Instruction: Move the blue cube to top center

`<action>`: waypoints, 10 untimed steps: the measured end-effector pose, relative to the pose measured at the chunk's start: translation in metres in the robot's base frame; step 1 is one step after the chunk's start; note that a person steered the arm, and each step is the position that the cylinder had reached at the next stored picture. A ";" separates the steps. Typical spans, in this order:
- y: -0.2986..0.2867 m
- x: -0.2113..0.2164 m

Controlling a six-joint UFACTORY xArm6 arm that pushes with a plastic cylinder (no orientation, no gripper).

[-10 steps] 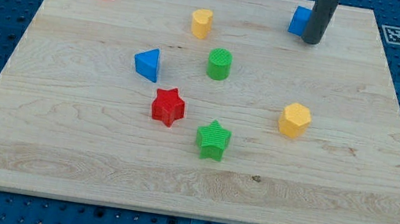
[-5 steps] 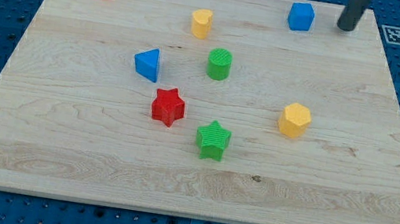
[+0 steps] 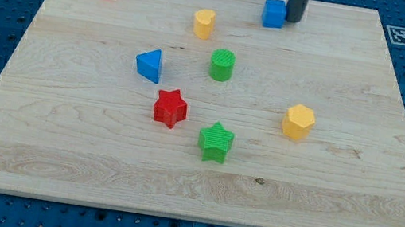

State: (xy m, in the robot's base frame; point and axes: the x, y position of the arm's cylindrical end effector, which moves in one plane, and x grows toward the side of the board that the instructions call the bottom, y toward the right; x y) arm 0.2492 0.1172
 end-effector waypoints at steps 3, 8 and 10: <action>-0.034 0.022; -0.120 -0.002; -0.096 0.024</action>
State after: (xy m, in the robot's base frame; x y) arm 0.2735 0.0210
